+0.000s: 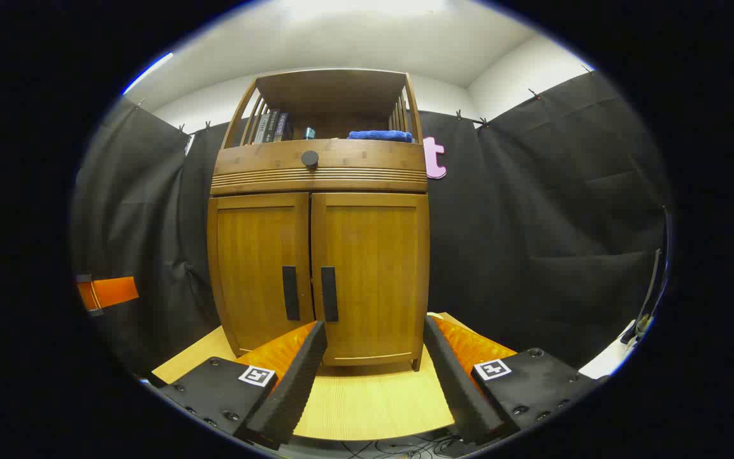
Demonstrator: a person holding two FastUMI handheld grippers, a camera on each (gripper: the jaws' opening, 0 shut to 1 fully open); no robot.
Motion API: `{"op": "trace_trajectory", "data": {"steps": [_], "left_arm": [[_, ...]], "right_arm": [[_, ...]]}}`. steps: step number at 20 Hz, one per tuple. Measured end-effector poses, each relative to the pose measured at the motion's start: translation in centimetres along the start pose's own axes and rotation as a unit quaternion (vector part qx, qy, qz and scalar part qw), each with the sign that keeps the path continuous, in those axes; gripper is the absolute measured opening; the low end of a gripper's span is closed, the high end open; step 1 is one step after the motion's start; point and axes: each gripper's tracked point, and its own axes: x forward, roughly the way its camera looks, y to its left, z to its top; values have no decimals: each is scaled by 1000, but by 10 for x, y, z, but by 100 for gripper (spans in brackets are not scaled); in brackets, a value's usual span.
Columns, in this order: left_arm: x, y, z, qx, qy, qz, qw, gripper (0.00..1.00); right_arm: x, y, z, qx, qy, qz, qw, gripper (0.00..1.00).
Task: Open the right door of the double-door shoe cabinet with the right hand, and open the left door with the left hand.
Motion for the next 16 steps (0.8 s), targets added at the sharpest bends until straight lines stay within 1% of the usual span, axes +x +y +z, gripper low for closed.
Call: {"op": "trace_trajectory", "data": {"steps": [1, 5, 6, 7, 8, 9, 10, 11, 13, 14, 16], "left_arm": [[2, 1, -2, -1, 4, 0, 1000, 91], [8, 8, 7, 6, 0, 4, 1000, 91], [9, 10, 8, 9, 1, 6, 1000, 94], [10, 11, 7, 11, 3, 9, 1000, 91], [12, 12, 7, 10, 3, 9, 1000, 91], [13, 14, 5, 7, 5, 11, 1000, 94], [13, 15, 3, 4, 9, 12, 1000, 94], [13, 16, -1, 2, 12, 13, 1000, 91], [12, 19, -3, 1, 14, 18, 1000, 91], [12, 20, -4, 2, 14, 20, 1000, 94], [13, 24, -4, 3, 16, 25, 1000, 94]], "right_arm": [[0, -1, 0, 1, 1, -3, 1000, 98], [1, -2, 0, 1, -1, -10, 1000, 98], [1, -3, 0, 1, -2, -11, 1000, 98], [2, -3, 0, 2, -2, -12, 1000, 98], [2, -3, -1, 3, -2, -13, 1000, 98], [2, -3, -1, 4, -1, -14, 1000, 98], [2, -3, -2, 4, 0, -14, 1000, 98], [3, -2, -3, 5, 1, -15, 1000, 98], [4, -1, -5, 6, 3, -14, 1000, 98], [6, -1, -7, 7, 4, -12, 1000, 98], [7, 0, -11, 7, 8, -8, 1000, 98]]}}
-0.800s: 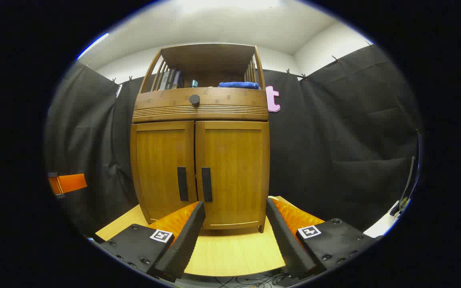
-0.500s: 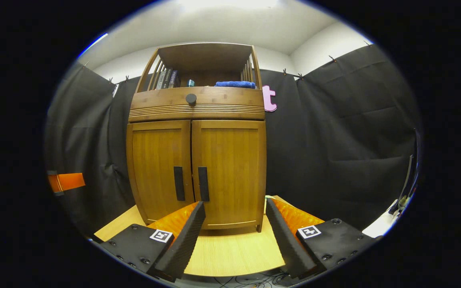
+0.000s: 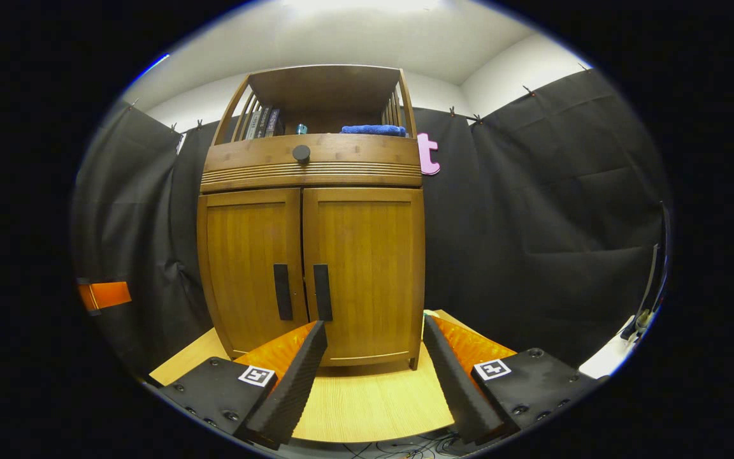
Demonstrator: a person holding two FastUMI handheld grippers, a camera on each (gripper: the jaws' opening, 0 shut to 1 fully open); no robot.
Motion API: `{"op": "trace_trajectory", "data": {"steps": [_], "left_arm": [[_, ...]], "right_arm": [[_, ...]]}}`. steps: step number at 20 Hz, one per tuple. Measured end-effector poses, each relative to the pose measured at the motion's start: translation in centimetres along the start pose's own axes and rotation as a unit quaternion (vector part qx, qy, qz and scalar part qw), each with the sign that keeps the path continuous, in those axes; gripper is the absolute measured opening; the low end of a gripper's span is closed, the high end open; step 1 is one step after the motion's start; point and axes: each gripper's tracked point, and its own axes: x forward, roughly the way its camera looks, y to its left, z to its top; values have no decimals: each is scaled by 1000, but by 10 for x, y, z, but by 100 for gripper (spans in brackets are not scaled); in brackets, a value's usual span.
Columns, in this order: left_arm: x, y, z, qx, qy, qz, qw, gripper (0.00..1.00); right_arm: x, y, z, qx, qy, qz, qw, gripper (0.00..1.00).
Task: Open the right door of the double-door shoe cabinet with the right hand, and open the left door with the left hand.
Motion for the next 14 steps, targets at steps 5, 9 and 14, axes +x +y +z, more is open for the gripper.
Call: {"op": "trace_trajectory", "data": {"steps": [5, 9, 14], "left_arm": [[0, 2, -6, 0, 4, 3, 1000, 91], [1, 5, -15, -2, 11, 6, 1000, 91], [3, 15, -20, -4, 17, 15, 1000, 95]], "right_arm": [[6, 3, -12, -3, 10, 10, 1000, 98], [15, 7, -21, -7, 18, 18, 1000, 98], [59, 29, -17, -10, 21, 28, 999, 98]]}}
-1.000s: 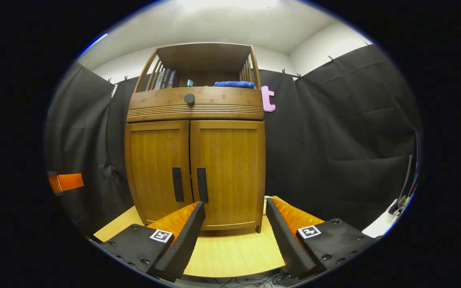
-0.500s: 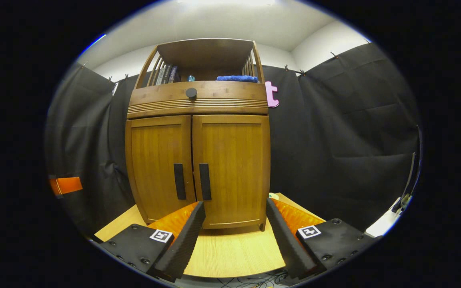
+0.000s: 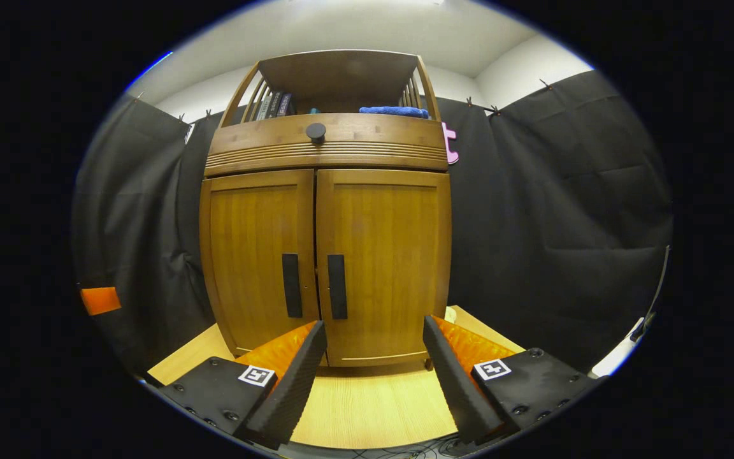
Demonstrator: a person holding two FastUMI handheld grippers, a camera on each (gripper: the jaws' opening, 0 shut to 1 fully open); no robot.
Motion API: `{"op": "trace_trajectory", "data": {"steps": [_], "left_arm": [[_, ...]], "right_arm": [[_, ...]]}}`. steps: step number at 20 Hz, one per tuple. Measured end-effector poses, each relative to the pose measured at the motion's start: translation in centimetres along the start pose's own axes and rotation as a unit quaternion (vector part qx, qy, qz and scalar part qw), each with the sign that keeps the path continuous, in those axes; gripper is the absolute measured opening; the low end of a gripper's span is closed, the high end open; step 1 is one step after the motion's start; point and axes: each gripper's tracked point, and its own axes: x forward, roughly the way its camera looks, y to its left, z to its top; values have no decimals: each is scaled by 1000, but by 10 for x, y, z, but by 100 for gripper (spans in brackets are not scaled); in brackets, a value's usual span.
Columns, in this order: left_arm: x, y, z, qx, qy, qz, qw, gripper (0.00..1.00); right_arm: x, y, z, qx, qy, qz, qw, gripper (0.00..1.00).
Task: Open the right door of the double-door shoe cabinet with the right hand, and open the left door with the left hand.
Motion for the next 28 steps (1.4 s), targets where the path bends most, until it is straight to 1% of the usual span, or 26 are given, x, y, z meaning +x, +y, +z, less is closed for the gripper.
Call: {"op": "trace_trajectory", "data": {"steps": [3, 5, 8, 9, 10, 12, 14, 16, 17, 18, 20, 21, 22, 23, 25, 27, 28], "left_arm": [[2, 8, -3, 0, 3, 7, 1000, 94], [4, 13, -2, 2, 2, 9, 1000, 92], [8, 20, 0, 10, 0, 15, 1000, 91], [9, 24, -1, 14, 0, 18, 1000, 98], [11, 26, -1, 17, 0, 19, 1000, 98], [11, 29, -1, 16, 0, 18, 1000, 91], [13, 33, 0, 15, 0, 19, 1000, 91], [15, 36, -1, 18, 1, 23, 1000, 91], [15, 39, -2, 18, 3, 25, 1000, 93], [16, 41, -2, 17, 4, 27, 999, 94], [15, 44, -5, 16, 7, 30, 999, 98], [14, 45, -6, 15, 9, 32, 999, 97], [14, 46, -8, 15, 11, 33, 999, 96], [14, 47, -8, 16, 12, 34, 999, 95], [13, 50, -9, 17, 13, 37, 999, 93], [13, 54, -11, 13, 15, 41, 999, 91], [12, 55, -12, 11, 16, 43, 999, 94]], "right_arm": [[27, 3, -4, 8, 5, 7, 1000, 98], [48, 6, -8, 19, 11, 10, 1000, 98], [81, 16, -16, 15, 18, 17, 1000, 98], [91, 20, -16, 17, 19, 23, 999, 98], [102, 25, -16, 22, 21, 26, 999, 98], [121, 32, -19, 32, 28, 31, 999, 98], [140, 35, -23, 38, 37, 33, 998, 98], [161, 38, -25, 32, 38, 33, 998, 98], [169, 40, -26, 26, 38, 32, 998, 98], [177, 41, -26, 21, 37, 31, 999, 87], [192, 45, -25, 12, 35, 32, 999, 82], [198, 47, -26, 8, 35, 33, 999, 80], [204, 50, -27, 5, 37, 35, 999, 76], [209, 52, -26, 4, 36, 40, 999, 75], [219, 53, -27, 1, 38, 39, 999, 75], [227, 56, -31, 4, 45, 42, 998, 62], [231, 53, -33, 3, 49, 35, 998, 61]]}}
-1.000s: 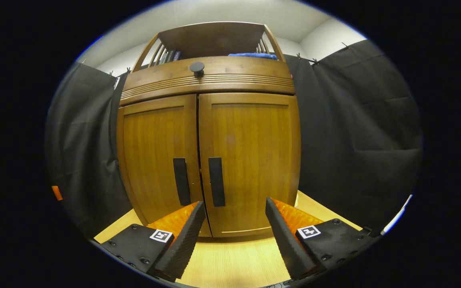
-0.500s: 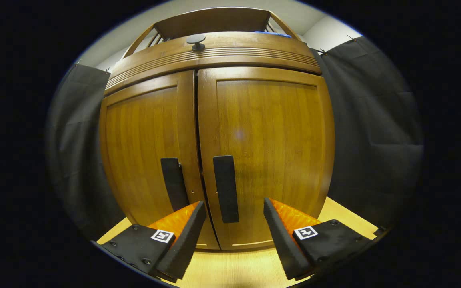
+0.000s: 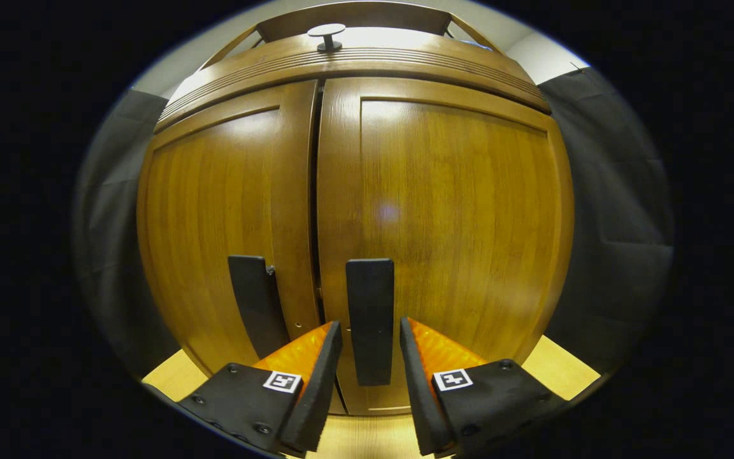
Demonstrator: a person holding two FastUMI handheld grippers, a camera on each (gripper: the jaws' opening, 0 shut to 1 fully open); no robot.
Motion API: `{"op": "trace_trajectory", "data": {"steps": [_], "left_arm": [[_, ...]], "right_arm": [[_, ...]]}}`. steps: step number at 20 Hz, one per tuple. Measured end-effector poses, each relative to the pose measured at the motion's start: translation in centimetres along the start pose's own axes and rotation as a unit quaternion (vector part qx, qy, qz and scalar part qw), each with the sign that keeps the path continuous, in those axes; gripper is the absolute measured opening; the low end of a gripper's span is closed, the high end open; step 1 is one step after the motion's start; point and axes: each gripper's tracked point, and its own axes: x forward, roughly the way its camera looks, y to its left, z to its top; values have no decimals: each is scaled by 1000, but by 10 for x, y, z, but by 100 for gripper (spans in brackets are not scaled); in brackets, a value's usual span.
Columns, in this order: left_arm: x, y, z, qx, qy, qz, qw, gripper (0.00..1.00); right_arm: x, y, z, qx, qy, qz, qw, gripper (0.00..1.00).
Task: Open the right door of the double-door shoe cabinet with the right hand, and open the left door with the left hand.
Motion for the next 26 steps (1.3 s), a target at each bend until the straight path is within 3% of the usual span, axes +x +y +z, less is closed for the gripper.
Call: {"op": "trace_trajectory", "data": {"steps": [1, 2, 3, 4, 6, 7, 8, 9, 11, 12, 13, 16, 19, 23, 26], "left_arm": [[0, 1, 0, 0, 0, 2, 1000, 97], [-1, 2, -1, 1, 0, 3, 1000, 98], [-1, 3, -1, 3, 1, 4, 1000, 98], [-2, 5, -2, 5, 2, 5, 1000, 98], [-3, 8, -3, 3, 3, 8, 1000, 94], [-3, 7, -4, 0, 5, 7, 1000, 91], [-3, 6, -5, -2, 6, 5, 1000, 91], [-5, 5, -3, -3, 4, 3, 1000, 98], [-8, 5, 0, -1, -1, 1, 1000, 91], [-9, 5, 0, 1, -4, 0, 1000, 98], [-10, 5, 2, 2, -5, -3, 1000, 97], [-12, 2, 1, 5, -4, -10, 1000, 96], [-14, -1, 2, 13, -3, -18, 1000, 91], [-16, -7, 5, 18, -8, -27, 999, 91], [-19, -17, 5, 17, -7, -38, 999, 94]], "right_arm": [[4, 1, 0, 3, 0, 3, 1000, 63], [3, 1, 0, 5, 0, 1, 1000, 46], [6, 1, -2, 4, 2, 1, 1000, 38], [4, 1, -2, 3, 3, 0, 1000, 43], [6, 1, -1, 5, -2, 2, 1000, 39], [8, 0, -2, 9, -2, 1, 1000, 42], [9, 1, -4, 17, -3, 2, 1000, 29], [2, 0, -2, 18, -1, 0, 1000, 31], [-6, -1, -3, 19, -2, 0, 1000, 26], [-13, -2, -3, 20, -5, 2, 1000, 26], [-18, -3, -3, 21, -6, 4, 1000, 31], [-42, -11, -6, 19, -7, 5, 1000, 26], [-68, -23, -11, 18, -5, 0, 1000, 30], [-97, -38, -15, 17, -6, -15, 1000, 14], [-113, -48, -16, 16, -6, -27, 999, 18]]}}
